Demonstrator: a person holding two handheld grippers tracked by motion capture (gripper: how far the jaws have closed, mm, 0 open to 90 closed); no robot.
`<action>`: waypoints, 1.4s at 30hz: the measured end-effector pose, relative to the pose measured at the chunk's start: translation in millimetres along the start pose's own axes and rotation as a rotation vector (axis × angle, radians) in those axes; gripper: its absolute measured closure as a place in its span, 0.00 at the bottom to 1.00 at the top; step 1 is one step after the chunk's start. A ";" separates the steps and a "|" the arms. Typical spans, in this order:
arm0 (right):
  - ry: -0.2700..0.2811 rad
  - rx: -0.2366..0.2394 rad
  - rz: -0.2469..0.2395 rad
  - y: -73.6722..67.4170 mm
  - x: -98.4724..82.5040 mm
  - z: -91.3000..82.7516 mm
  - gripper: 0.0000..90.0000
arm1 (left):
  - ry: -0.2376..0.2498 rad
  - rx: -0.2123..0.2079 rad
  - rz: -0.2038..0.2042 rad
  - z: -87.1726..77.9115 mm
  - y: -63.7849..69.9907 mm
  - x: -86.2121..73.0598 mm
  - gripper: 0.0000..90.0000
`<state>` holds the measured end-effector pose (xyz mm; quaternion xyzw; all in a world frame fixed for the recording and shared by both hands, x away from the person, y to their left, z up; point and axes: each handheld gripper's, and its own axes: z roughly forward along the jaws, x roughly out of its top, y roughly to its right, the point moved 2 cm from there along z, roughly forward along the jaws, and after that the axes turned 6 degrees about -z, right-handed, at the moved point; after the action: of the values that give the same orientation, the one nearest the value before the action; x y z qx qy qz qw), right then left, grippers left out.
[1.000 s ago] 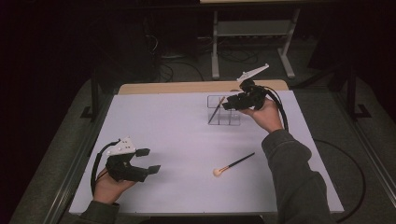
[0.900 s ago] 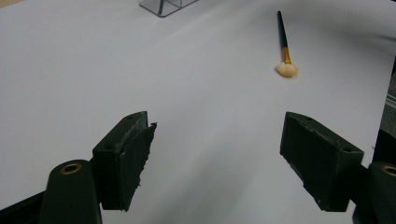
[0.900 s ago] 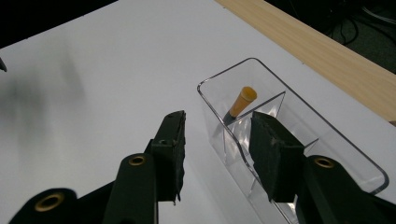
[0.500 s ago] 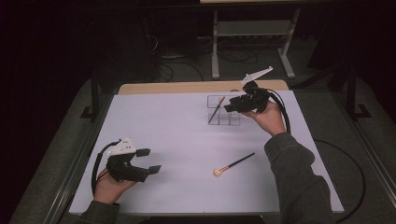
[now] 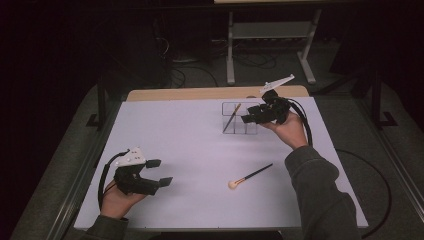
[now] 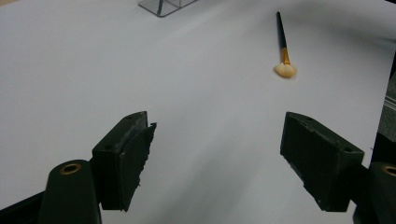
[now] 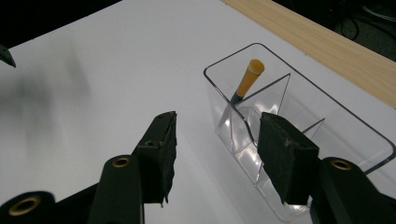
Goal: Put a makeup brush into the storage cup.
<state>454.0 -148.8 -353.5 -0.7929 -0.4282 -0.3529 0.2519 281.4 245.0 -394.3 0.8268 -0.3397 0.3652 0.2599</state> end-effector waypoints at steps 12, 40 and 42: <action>0.003 0.006 -0.001 -5.1 -7.5 -3.5 0.49 | -0.001 0.004 -0.006 0.0 0.0 -1.0 0.26; 0.010 0.015 -0.002 -17.7 -24.2 -16.3 0.46 | 0.006 0.001 -0.006 -1.1 0.6 -2.6 0.26; 0.005 0.019 0.002 -19.2 -26.7 -17.1 0.45 | 0.008 0.001 -0.010 -1.3 0.3 -2.8 0.26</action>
<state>421.4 -164.5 -361.7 -0.7901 -0.4300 -0.3503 0.2611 279.2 246.7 -395.7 0.8273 -0.3344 0.3672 0.2627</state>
